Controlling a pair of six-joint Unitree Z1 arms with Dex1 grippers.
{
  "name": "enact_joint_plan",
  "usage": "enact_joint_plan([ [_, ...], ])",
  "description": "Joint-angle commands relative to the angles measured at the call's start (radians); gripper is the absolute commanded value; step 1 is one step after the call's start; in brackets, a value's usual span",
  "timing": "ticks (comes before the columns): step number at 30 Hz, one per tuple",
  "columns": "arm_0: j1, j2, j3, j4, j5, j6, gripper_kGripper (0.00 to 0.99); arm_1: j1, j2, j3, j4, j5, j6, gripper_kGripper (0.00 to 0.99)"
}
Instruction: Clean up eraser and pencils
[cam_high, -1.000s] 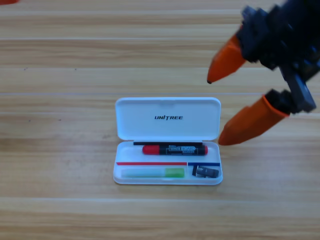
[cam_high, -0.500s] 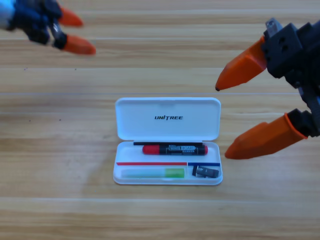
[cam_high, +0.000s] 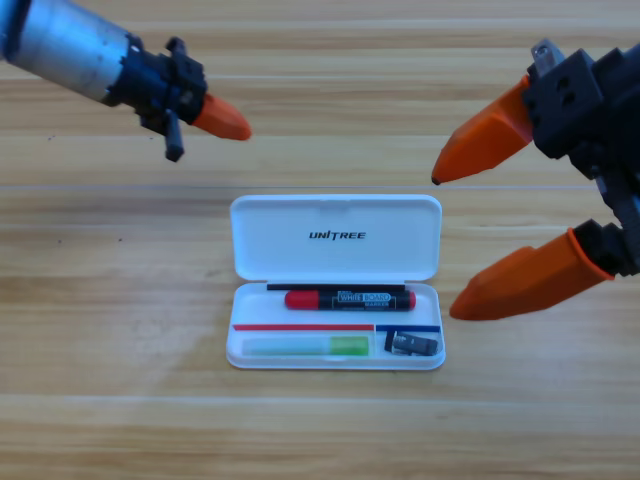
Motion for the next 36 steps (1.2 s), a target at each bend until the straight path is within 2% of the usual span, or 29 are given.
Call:
enact_joint_plan([
  [1,-0.050,0.095,-0.016,0.014,-0.026,0.010,0.000,0.000,-0.032,0.053,-0.015,0.018,0.010,0.954],
  [11,-0.056,0.153,-0.045,0.047,-0.098,-0.031,0.000,0.000,-0.061,0.065,-0.015,0.022,0.010,0.954],
  [15,-0.055,0.221,-0.132,0.156,-0.152,-0.030,0.000,0.000,-0.061,0.068,-0.016,0.022,0.010,0.956],
  [22,-0.053,0.316,-0.267,0.312,-0.184,-0.011,0.000,0.000,-0.060,0.070,-0.022,0.022,0.011,0.956],
  [30,-0.035,0.389,-0.359,0.424,-0.253,0.001,0.000,0.000,-0.051,0.070,-0.027,0.024,0.011,0.957],
  [36,-0.026,0.398,-0.393,0.513,-0.299,0.052,0.000,0.000,-0.045,0.065,-0.029,0.025,0.014,0.957],
])
